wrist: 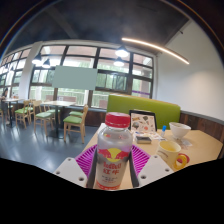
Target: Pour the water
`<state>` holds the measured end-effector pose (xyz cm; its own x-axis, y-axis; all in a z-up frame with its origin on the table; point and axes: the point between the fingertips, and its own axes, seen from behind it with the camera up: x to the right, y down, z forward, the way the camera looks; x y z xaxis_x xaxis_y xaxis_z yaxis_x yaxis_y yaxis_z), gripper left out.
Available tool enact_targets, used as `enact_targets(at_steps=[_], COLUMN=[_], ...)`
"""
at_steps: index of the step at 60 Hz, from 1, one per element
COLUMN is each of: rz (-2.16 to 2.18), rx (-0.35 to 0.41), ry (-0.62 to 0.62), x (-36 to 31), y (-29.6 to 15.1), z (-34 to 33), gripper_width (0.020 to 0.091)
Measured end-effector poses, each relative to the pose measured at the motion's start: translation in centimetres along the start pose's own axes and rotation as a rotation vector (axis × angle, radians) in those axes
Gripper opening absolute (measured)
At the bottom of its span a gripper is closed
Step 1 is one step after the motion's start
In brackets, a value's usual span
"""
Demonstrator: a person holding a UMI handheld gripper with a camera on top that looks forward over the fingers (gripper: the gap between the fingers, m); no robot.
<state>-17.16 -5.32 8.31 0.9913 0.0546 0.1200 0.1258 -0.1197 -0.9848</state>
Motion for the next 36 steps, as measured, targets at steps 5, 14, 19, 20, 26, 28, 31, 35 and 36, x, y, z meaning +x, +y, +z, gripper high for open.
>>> enact_targets(at_steps=[5,14,19,20,26,28,31,35,36], rz=[0.017,0.058,0.072,0.07,0.134,0.206,0.375,0.675,0.751], rx=[0.009,0.042,0.043,0.042,0.014,0.009,0.029,0.017,0.011], ry=[-0.022,-0.053,-0.076,-0.082,-0.119,-0.131,-0.173,-0.248,-0.266], x=[-0.3,0.3,0.2,0.2,0.1,-0.2,0.1,1.5,2.1], y=[-0.2,0.0,-0.1,-0.1,-0.2,-1.0,-2.6,-4.4,-4.6], z=[0.0,0.9,0.7,0.7,0.5,0.1,0.4,0.6,0.7], gripper_width=[0.0476,0.0394,0.0373,0.0372,0.0372,0.0372,0.0372,0.0371,0.0372])
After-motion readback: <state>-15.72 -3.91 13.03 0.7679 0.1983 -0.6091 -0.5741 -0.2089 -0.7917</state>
